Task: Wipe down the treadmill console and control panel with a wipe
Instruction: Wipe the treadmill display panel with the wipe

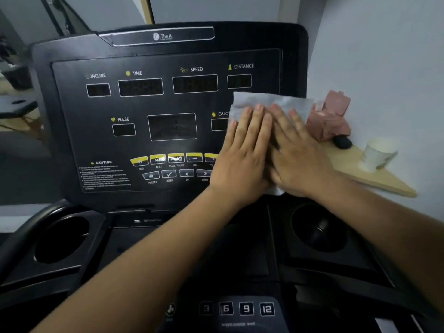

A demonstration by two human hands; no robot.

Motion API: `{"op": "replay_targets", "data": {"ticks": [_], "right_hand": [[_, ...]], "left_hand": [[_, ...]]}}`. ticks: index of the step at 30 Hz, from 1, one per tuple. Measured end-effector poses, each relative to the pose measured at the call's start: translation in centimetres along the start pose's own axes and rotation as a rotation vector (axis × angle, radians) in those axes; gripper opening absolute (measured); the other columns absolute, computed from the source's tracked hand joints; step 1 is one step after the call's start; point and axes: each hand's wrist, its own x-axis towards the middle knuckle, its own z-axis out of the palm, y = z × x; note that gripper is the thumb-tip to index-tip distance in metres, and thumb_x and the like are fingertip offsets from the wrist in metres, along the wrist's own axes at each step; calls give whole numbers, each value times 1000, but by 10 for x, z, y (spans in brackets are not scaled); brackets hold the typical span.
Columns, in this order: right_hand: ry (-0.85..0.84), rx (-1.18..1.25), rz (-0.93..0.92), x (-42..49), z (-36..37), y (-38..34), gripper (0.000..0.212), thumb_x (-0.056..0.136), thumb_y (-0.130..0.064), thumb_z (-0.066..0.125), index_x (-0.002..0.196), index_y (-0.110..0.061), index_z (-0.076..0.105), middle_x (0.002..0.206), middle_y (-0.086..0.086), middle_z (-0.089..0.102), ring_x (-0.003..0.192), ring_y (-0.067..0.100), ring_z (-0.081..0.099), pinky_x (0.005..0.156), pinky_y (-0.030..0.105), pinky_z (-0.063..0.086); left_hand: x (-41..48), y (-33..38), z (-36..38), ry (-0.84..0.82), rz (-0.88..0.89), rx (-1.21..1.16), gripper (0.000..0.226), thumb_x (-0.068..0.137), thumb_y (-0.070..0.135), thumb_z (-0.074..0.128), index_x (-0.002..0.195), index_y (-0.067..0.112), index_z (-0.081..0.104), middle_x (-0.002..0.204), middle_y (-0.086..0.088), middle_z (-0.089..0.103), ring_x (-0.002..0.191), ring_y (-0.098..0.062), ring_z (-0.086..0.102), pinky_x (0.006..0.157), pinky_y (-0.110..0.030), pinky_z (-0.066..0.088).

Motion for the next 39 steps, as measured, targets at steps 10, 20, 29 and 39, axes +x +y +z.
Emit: {"op": "replay_targets", "data": {"ticks": [10,20,29,39], "right_hand": [[32,-10,-79,-25,12,-4,74,91,-43,42,152,-7,22,161,17,14,150,33,5,121,51,6],[-43,-27,-99,-54,20,-23,72,95,-43,42,154,-12,15,162,18,8,150,34,1,121,53,9],[-22,36,51,-34,-11,6,66,97,-40,38,152,-5,27,162,16,14,150,30,11,120,50,19],[-88,271,479,-51,-10,-46,66,94,-25,27,151,-3,2,161,22,3,149,32,2,120,50,16]], "left_hand": [[-29,10,14,-16,17,18,101,76,38,63,155,-2,15,162,-23,12,152,-34,8,123,-47,12],[-61,19,19,-57,-39,29,96,84,37,64,156,2,11,165,-15,8,153,-28,6,123,-46,17],[-24,17,9,-16,-69,66,92,85,42,63,153,0,18,162,-18,19,151,-31,16,122,-47,21],[-27,33,0,-77,-49,45,72,92,26,31,152,-7,11,160,-31,5,150,-40,1,122,-48,3]]}}
